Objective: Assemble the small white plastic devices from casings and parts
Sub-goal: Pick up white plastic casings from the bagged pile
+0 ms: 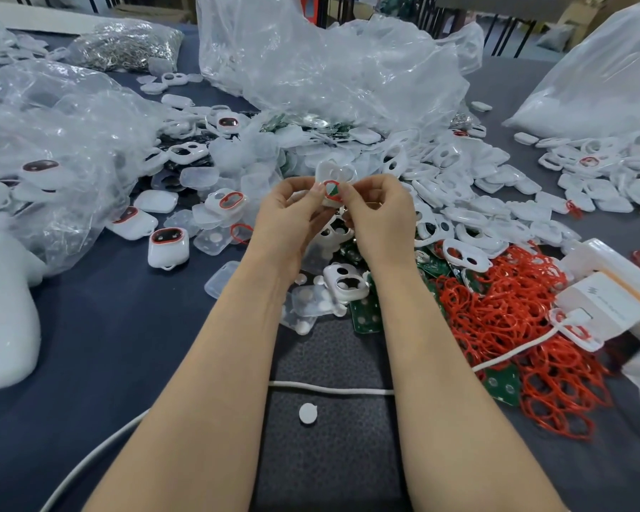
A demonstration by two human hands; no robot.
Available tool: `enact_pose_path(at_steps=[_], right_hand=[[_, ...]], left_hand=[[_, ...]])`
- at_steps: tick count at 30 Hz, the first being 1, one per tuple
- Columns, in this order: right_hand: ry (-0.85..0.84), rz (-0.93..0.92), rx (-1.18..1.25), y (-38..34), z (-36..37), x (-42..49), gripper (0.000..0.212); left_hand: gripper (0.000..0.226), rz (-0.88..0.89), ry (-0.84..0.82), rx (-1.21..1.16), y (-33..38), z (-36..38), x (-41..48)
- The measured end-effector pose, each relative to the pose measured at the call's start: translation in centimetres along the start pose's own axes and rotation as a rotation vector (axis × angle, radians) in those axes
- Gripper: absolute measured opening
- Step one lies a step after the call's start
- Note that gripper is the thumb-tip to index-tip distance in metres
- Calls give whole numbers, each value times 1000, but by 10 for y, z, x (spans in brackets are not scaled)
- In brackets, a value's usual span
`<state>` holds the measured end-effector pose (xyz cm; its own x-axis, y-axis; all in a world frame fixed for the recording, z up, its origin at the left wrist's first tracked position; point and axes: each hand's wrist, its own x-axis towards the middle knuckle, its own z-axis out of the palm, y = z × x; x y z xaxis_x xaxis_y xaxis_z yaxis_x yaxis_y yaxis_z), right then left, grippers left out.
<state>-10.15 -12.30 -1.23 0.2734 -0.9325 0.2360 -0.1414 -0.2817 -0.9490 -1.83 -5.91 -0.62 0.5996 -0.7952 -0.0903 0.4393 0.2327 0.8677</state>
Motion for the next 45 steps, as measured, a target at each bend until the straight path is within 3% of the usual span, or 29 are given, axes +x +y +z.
enact_pose_path(at_steps=[7,15,23,31,37,45], right_hand=[[20,-161,-202,0,1,-3,10],[-17,-27,-37,-2,-3,0,8],[-18,-93,-133,1,-2,1,8],[4,-110,-183,2,-2,0,7],[-18,-32,-132,3,-3,3,10],[-22,-63,-187,2,-3,1,11]], left_hand=[[12,210,75,410,-8,-2,4],[6,75,51,190,-7,-1,6],[3,103,58,224,-9,0,5],[8,200,91,422,-11,-1,6],[5,217,80,422,-12,0,4],[8,244,50,417,-12,-1,4]])
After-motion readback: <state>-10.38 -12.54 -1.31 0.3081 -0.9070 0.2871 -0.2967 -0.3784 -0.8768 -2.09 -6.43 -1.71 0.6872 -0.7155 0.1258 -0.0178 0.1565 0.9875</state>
